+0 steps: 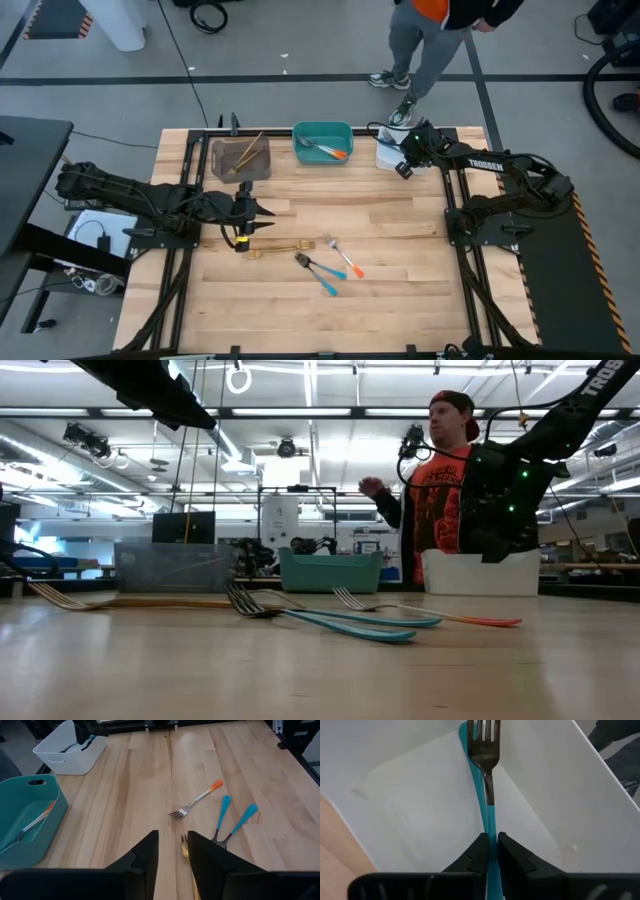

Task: Sort silverware by color (type)
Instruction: Put the blue fork into the white bin, then put the orange fork into the blue bin

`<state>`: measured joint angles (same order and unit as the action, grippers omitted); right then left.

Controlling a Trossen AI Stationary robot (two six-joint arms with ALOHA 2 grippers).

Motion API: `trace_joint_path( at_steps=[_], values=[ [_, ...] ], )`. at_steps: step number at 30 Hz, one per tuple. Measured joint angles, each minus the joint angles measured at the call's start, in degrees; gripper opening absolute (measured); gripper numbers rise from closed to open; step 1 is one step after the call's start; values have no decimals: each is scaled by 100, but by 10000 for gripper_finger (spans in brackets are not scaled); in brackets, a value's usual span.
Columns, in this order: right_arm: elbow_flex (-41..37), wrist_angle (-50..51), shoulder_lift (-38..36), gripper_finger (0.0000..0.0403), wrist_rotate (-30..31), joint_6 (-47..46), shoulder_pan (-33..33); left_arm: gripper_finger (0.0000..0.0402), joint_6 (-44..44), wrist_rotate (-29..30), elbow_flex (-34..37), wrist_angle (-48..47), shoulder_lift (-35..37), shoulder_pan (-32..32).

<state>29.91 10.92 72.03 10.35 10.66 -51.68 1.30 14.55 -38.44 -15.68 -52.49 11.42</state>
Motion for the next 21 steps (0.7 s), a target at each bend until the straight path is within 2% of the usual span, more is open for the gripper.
trace_joint_path(
  at_steps=[9,21],
  values=[
    [0,-4,0,51,-17,6,0,112,2,0,0,-4,0,1],
    [0,-13,0,75,-33,2,33,112,5,-2,0,-4,0,2]
  ],
)
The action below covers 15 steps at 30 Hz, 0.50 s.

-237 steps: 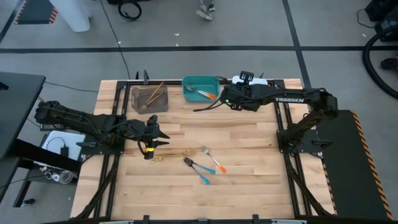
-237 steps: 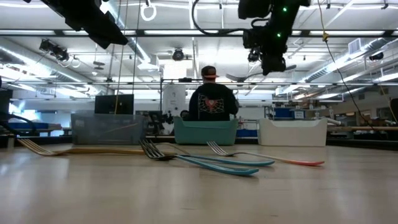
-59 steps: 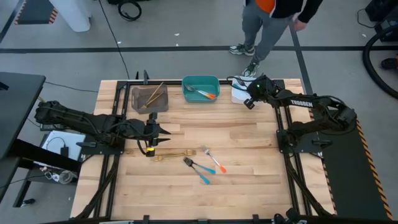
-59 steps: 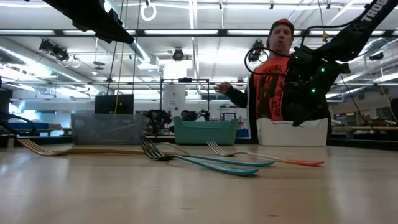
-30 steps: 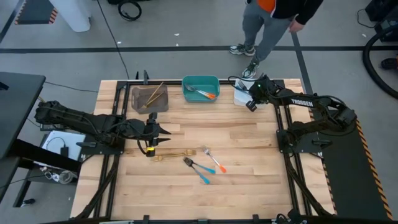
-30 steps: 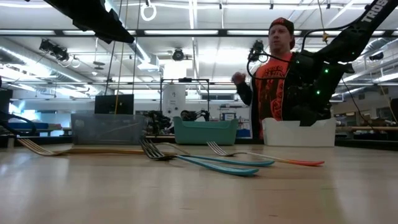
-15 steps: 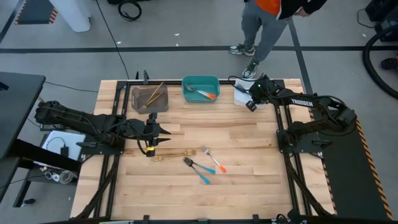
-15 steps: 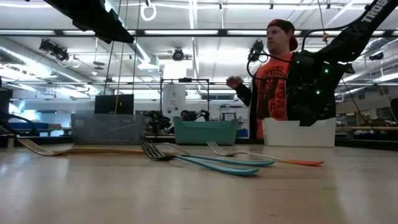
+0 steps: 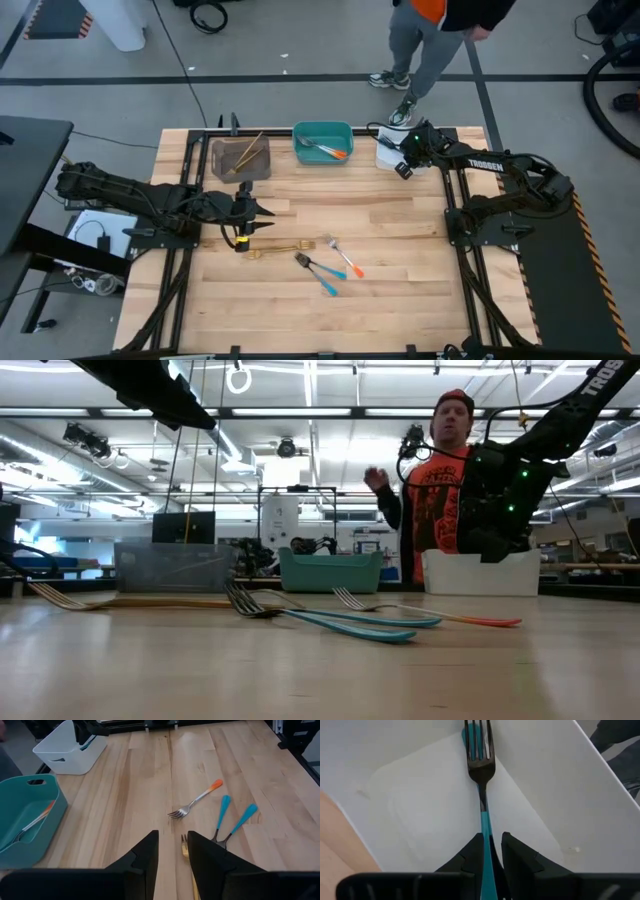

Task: Sort silverware by color (type)
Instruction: Put the orange fork into the blue bin

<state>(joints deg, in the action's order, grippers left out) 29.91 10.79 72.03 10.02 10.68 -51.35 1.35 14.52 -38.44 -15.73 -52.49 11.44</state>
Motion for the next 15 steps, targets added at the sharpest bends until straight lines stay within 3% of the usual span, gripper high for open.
trace_joint_path(
  at_steps=[15],
  values=[
    [0,-175,0,76,4,39,0,112,99,-2,0,-2,0,0]
  ],
)
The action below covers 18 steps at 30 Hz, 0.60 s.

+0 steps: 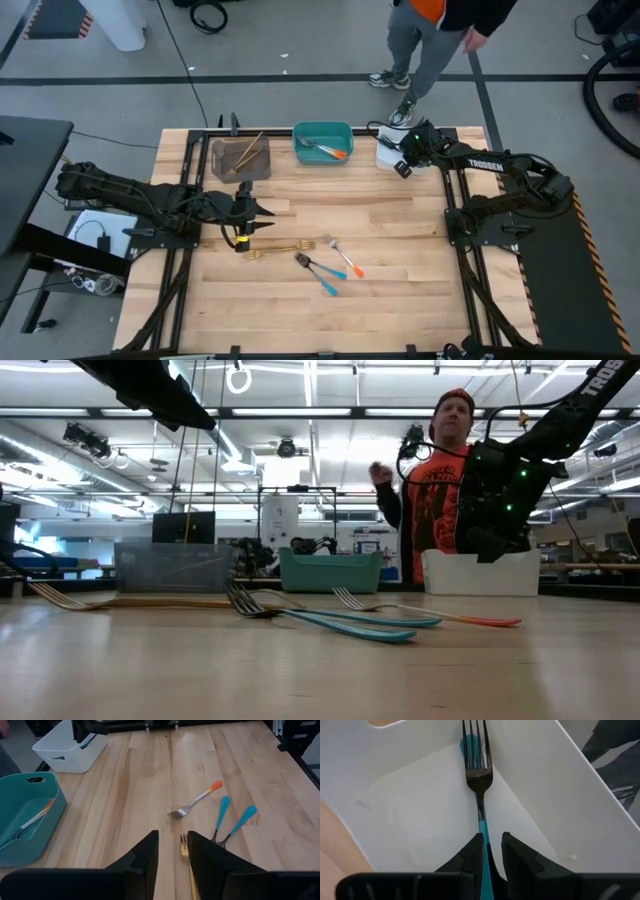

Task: Sort silverware by color (type)
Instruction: Put the orange fork into the blue bin

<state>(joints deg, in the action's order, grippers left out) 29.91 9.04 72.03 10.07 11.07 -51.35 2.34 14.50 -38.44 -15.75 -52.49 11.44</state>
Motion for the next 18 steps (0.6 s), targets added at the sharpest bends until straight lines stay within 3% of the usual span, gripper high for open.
trace_joint_path(
  at_steps=[10,18],
  values=[
    [0,-90,-32,76,-86,1,0,112,-3,2,0,0,0,0],
    [0,-172,-466,76,-401,-83,0,112,-5,2,0,-42,0,0]
  ],
)
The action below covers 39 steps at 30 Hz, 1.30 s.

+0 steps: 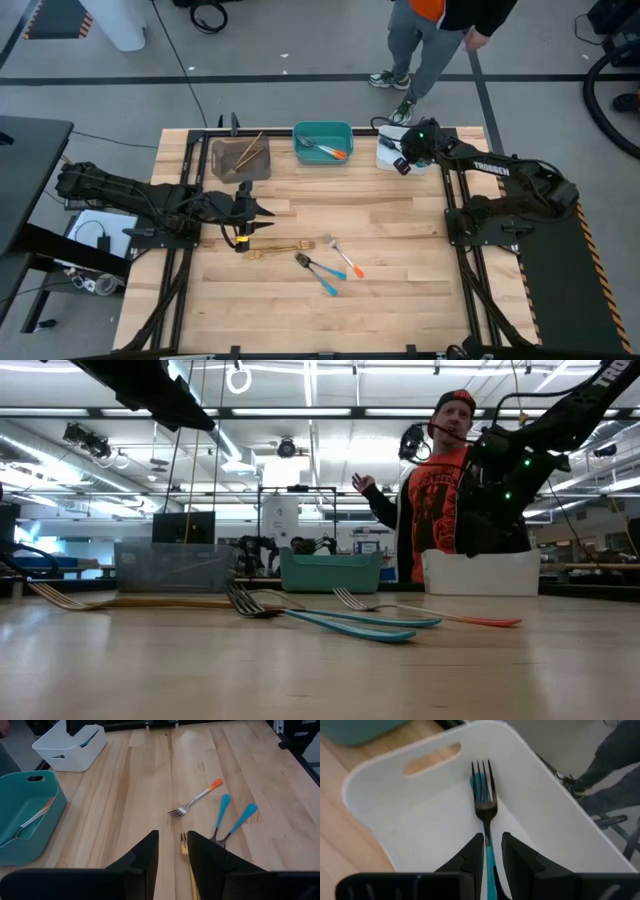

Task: Sort silverware by color (type)
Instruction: Put the orange fork into the blue bin

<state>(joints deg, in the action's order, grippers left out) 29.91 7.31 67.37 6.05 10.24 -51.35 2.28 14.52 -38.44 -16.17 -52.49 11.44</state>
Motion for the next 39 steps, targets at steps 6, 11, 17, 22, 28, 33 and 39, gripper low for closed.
trace_joint_path(
  at_steps=[6,11,17,22,28,33,39],
  values=[
    [0,3,-367,76,-202,-23,0,112,2,0,0,-12,0,0],
    [0,4,-537,83,-498,-24,2,112,6,0,0,-10,0,0],
    [0,4,-555,115,-573,-31,187,112,74,-1,0,-10,0,0],
    [0,-14,-555,135,-569,-153,456,112,126,0,0,-10,0,0],
    [0,-194,-555,140,-565,-260,826,112,127,-2,0,-10,0,0],
    [0,-361,-555,140,-567,-300,1213,112,125,0,0,-10,0,0],
    [0,-623,-555,140,-659,-310,1839,112,104,0,0,-10,0,-1]
  ],
)
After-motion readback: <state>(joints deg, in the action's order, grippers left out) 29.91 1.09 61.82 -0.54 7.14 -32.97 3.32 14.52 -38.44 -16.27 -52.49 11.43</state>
